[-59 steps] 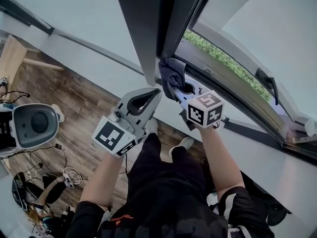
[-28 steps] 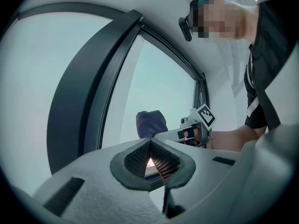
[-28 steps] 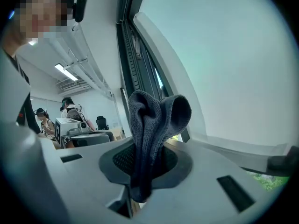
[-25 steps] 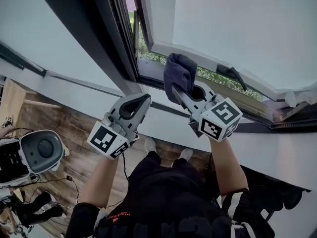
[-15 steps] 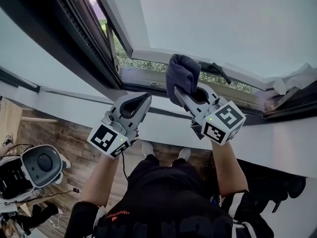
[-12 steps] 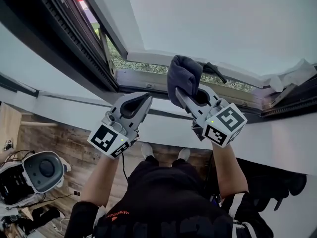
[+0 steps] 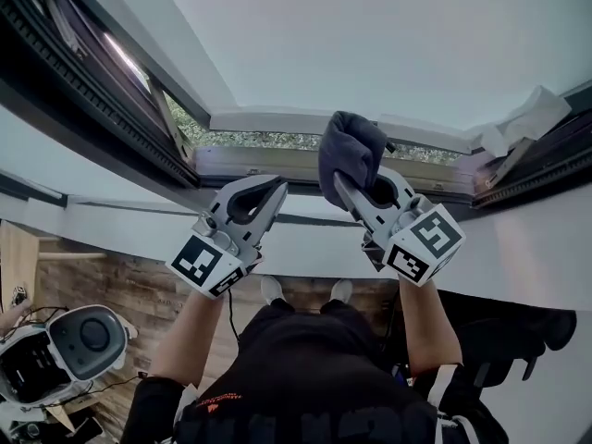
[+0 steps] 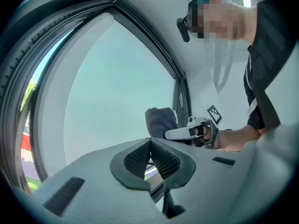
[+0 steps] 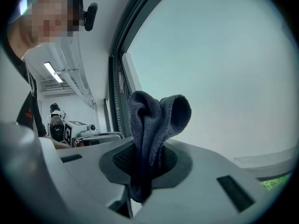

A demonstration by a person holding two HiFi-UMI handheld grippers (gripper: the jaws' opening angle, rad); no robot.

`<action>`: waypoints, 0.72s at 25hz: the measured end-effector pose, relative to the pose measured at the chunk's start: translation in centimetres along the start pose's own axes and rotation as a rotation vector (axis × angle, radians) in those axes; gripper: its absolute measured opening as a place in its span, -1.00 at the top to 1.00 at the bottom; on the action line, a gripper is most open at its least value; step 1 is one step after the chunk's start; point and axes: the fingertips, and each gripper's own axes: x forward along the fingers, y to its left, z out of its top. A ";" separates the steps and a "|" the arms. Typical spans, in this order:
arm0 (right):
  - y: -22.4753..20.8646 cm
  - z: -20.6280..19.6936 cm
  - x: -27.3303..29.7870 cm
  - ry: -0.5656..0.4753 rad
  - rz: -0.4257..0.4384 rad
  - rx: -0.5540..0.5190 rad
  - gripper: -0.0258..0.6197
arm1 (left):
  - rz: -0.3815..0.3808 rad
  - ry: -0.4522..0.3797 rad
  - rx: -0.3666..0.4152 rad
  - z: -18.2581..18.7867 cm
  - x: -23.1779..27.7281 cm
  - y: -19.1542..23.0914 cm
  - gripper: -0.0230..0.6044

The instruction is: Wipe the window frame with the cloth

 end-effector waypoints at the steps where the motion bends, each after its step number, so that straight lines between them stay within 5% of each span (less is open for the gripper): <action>1: -0.4 0.1 -0.6 -0.006 -0.005 -0.001 0.75 | -0.005 0.001 0.004 0.0 0.6 -0.4 0.87; 18: -2.8 0.2 -5.9 -0.044 -0.074 0.010 0.75 | -0.096 0.019 0.019 -0.2 5.5 -4.0 0.87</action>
